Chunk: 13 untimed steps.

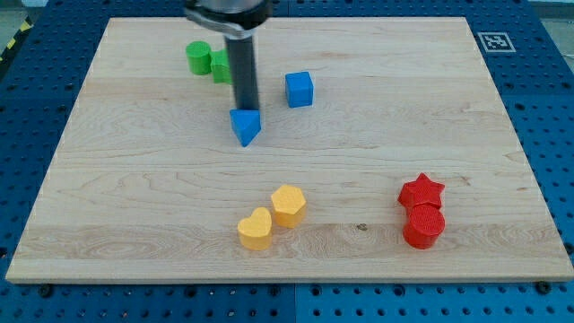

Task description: Push the cube into the triangle

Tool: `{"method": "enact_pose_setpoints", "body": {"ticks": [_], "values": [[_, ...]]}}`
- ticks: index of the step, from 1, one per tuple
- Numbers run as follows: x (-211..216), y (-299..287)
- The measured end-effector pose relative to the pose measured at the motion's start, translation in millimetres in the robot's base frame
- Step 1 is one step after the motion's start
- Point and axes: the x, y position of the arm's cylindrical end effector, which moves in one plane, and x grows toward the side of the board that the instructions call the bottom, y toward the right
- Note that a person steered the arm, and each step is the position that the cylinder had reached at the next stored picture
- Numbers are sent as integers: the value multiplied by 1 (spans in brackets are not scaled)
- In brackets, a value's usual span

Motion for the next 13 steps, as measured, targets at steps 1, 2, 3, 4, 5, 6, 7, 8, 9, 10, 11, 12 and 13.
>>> {"method": "enact_pose_setpoints", "body": {"ticks": [1,2,3,4,5,6,7,8,9,10,11,12,13], "values": [[-1,48],[-4,105],[-35,143],[-59,148],[-58,129],[-53,88],[-41,67],[-35,67],[-25,87],[-24,75],[-33,28],[-33,-11],[-34,-16]]}}
